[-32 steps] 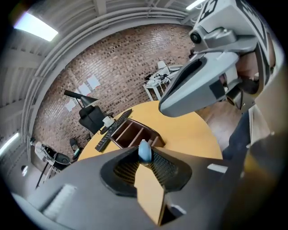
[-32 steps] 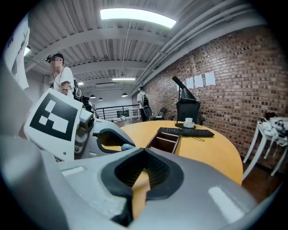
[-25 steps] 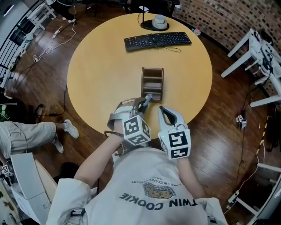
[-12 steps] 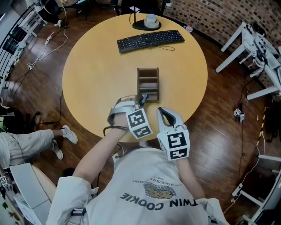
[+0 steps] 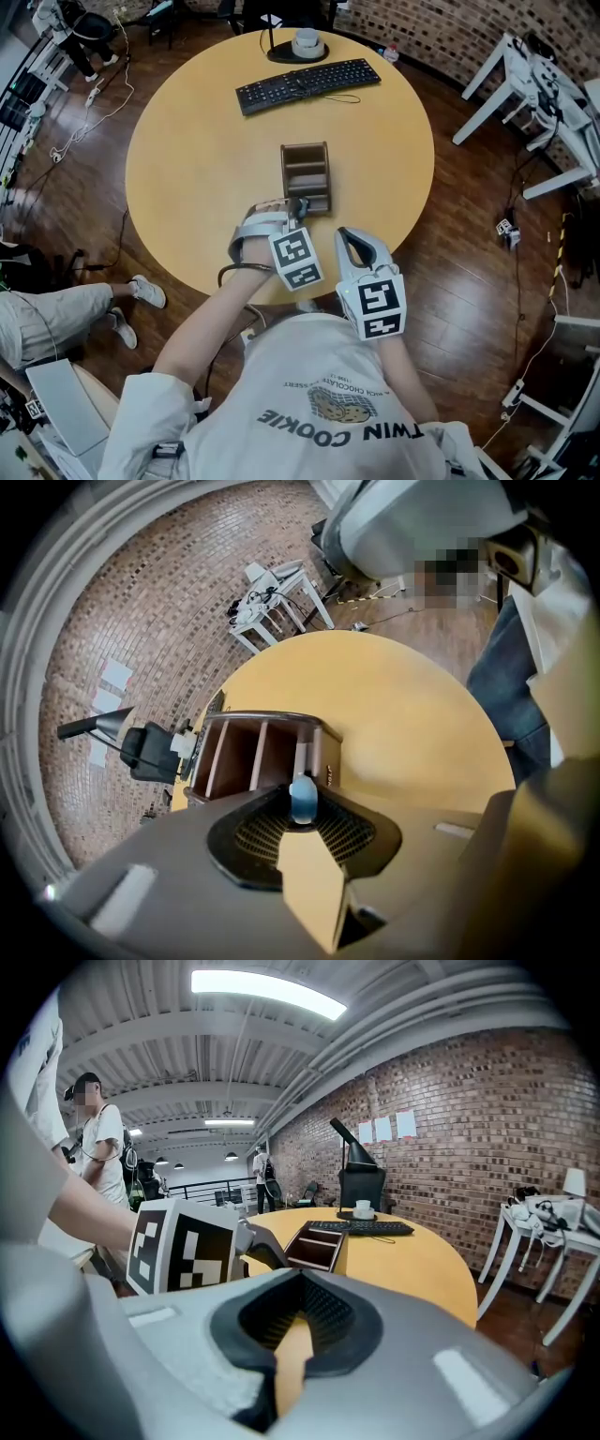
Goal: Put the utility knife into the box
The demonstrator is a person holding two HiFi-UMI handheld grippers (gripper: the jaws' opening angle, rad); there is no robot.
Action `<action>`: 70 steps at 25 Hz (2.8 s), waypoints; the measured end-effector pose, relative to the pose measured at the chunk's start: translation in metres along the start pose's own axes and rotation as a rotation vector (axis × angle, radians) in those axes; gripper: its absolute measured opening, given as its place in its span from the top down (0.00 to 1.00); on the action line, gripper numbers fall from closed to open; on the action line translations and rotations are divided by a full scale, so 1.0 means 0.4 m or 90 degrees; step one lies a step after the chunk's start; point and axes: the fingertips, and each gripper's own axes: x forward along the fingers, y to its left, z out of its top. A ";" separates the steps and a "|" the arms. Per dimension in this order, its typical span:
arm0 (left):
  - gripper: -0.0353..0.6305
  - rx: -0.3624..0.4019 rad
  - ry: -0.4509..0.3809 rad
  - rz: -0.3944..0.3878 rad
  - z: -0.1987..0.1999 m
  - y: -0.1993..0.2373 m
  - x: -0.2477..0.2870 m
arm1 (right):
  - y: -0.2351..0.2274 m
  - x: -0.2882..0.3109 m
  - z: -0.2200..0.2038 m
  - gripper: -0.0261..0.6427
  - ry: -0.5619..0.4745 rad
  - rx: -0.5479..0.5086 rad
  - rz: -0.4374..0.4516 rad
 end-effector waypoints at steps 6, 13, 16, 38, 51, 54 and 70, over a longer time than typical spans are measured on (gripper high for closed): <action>0.76 -0.009 -0.001 0.003 0.000 0.000 0.007 | -0.006 0.001 -0.002 0.96 -0.002 -0.002 0.009; 0.68 -0.041 0.009 0.028 -0.005 0.000 -0.004 | -0.016 -0.013 -0.009 0.96 -0.005 -0.004 0.032; 0.68 -0.064 0.016 0.045 -0.010 0.000 -0.025 | -0.014 -0.023 -0.013 0.96 -0.003 -0.007 0.051; 0.86 -0.400 -0.024 0.165 0.112 -0.142 -0.278 | 0.036 -0.163 -0.069 0.96 -0.006 -0.067 0.274; 0.93 -0.542 -0.016 0.225 0.222 -0.259 -0.423 | 0.066 -0.301 -0.120 0.96 0.001 -0.081 0.394; 0.94 -0.582 -0.021 0.235 0.229 -0.286 -0.460 | 0.094 -0.331 -0.128 0.96 0.003 -0.082 0.417; 0.94 -0.786 -0.025 0.313 0.123 -0.539 -0.708 | 0.366 -0.509 -0.230 0.96 0.030 -0.120 0.527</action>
